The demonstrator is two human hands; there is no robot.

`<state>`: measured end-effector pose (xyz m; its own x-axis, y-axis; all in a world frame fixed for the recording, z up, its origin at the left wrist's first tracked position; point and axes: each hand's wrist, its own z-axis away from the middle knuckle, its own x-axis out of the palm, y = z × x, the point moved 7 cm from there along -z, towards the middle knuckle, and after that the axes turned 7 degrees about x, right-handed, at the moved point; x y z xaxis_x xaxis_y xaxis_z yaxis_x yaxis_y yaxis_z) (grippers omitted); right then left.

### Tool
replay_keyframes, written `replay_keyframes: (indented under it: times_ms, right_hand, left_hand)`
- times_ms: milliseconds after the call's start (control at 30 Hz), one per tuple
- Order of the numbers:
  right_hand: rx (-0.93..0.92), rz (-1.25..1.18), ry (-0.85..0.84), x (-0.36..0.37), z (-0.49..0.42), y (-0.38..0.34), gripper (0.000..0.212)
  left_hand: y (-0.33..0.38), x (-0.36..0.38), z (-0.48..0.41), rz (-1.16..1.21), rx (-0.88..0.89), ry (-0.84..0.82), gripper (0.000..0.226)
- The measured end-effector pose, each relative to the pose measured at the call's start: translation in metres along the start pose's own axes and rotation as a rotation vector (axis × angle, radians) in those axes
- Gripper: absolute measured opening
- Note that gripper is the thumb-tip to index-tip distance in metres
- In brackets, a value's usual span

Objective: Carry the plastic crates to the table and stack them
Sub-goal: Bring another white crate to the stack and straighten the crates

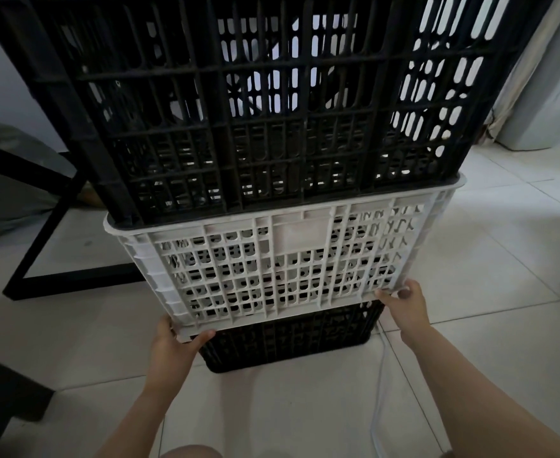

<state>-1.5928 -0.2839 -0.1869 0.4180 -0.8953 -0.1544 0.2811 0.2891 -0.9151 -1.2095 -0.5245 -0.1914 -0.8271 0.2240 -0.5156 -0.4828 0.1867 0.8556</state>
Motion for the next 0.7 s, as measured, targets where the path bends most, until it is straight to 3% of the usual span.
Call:
replay_keyframes:
  times_ms: [233, 433, 700]
  right_hand:
    - [0.02, -0.07, -0.024, -0.004, -0.002, -0.001, 0.035]
    - [-0.034, 0.079, 0.046, -0.008, -0.01, 0.006, 0.029]
    - [-0.046, 0.04, 0.036, -0.008, -0.01, 0.004, 0.025]
  left_hand:
    - [-0.002, 0.001, 0.003, -0.049, -0.004, 0.059, 0.048]
    - [0.001, 0.004, 0.002, 0.064, -0.027, 0.063, 0.04]
    - [-0.006, 0.004, -0.001, 0.064, -0.048, 0.101, 0.035]
